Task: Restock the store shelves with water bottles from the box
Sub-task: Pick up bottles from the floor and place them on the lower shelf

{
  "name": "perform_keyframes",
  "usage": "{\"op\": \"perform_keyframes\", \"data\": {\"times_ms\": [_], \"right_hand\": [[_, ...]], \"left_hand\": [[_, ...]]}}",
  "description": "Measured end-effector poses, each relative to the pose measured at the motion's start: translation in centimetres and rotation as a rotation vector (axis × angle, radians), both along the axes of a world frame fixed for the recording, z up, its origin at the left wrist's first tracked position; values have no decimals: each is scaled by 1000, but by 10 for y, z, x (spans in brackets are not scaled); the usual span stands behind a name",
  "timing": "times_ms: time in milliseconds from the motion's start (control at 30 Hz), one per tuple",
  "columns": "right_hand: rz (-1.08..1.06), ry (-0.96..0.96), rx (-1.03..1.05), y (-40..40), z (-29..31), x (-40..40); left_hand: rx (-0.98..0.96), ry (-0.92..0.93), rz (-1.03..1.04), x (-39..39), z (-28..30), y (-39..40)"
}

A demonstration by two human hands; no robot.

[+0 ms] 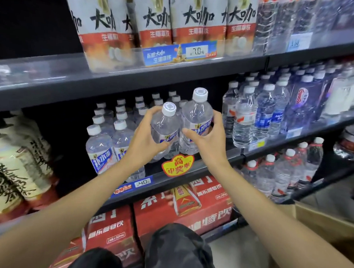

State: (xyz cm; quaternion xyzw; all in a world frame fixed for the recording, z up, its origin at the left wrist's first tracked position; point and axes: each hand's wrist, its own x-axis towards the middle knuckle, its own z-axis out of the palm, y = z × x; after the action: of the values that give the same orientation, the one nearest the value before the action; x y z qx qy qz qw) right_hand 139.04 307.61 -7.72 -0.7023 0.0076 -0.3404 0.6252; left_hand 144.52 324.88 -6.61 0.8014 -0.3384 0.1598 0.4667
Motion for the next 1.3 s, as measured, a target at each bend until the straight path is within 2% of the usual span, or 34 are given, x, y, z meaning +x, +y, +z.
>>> {"op": "perform_keyframes", "data": {"times_ms": [300, 633, 700, 867, 1033, 1300], "right_hand": [[-9, 53, 57, -13, -30, 25], [7, 72, 88, -10, -34, 50], [0, 99, 84, -8, -42, 51], [-15, 193, 67, -2, -60, 52], [27, 243, -35, 6, -62, 57], [31, 295, -240, 8, -61, 59]], "left_hand": [[56, 226, 58, 31, -40, -7], [124, 336, 64, 42, -35, -9], [171, 318, 67, 41, -34, -9], [370, 128, 159, 38, -26, -10], [350, 88, 152, 38, -16, -3], [687, -88, 336, 32, 14, 1]]}}
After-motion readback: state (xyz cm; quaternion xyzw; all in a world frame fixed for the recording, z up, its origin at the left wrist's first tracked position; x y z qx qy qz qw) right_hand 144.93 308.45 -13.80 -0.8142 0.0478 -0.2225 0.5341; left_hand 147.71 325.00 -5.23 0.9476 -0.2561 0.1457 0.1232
